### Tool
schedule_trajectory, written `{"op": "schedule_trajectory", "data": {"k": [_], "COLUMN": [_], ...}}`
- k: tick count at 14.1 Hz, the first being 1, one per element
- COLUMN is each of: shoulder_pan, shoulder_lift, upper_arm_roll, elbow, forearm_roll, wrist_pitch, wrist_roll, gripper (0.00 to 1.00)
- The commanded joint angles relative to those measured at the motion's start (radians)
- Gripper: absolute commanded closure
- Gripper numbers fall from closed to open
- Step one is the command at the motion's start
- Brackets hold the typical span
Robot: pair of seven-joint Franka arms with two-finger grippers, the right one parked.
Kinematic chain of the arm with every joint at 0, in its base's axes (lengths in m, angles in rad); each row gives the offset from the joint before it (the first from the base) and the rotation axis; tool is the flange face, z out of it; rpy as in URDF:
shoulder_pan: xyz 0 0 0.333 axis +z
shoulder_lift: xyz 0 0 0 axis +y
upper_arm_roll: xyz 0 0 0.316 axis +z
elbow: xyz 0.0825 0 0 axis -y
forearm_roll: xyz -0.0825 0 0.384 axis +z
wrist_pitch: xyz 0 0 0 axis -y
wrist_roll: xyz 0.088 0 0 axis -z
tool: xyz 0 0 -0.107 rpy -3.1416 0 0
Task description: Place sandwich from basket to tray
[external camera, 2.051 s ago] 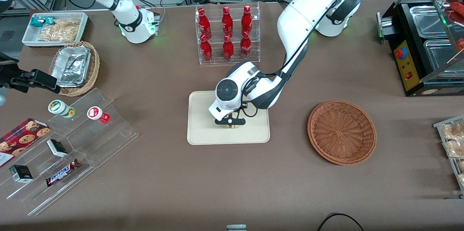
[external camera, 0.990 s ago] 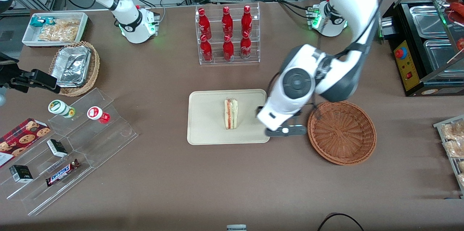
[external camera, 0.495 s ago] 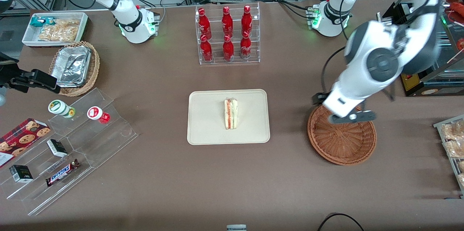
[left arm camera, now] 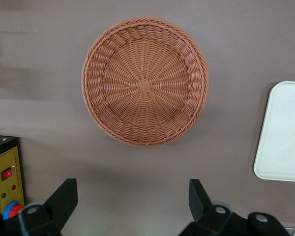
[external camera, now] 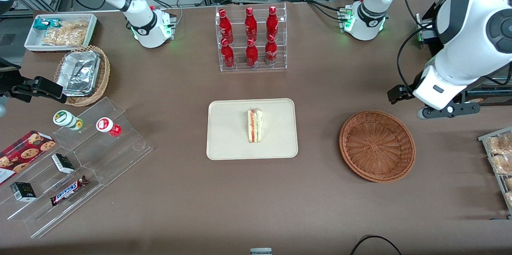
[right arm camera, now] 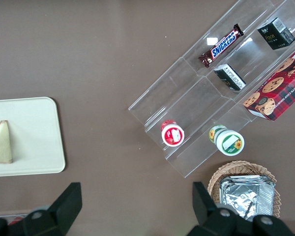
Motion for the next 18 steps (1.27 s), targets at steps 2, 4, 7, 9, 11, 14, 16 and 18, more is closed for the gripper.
{"op": "schedule_trajectory", "data": {"k": [2, 4, 7, 9, 11, 14, 16, 18], "shoulder_pan": [0.008, 0.008, 0.013, 0.013, 0.013, 0.013, 0.013, 0.013], "shoulder_lift": [-0.007, -0.004, -0.007, -0.018, -0.030, -0.056, -0.056, -0.051], "upper_arm_roll": [-0.012, -0.013, -0.010, -0.010, -0.010, -0.010, -0.010, -0.010], "elbow": [0.083, 0.112, 0.146, 0.151, 0.160, 0.148, 0.148, 0.154], "forearm_roll": [-0.009, -0.041, -0.112, -0.104, -0.073, -0.064, -0.062, -0.064], "wrist_pitch": [-0.062, -0.062, -0.071, -0.098, -0.149, -0.184, -0.193, -0.193], "wrist_roll": [0.011, 0.011, 0.011, 0.013, 0.019, 0.086, 0.090, 0.088], "gripper": [0.00, 0.00, 0.00, 0.00, 0.00, 0.00, 0.00, 0.00]}}
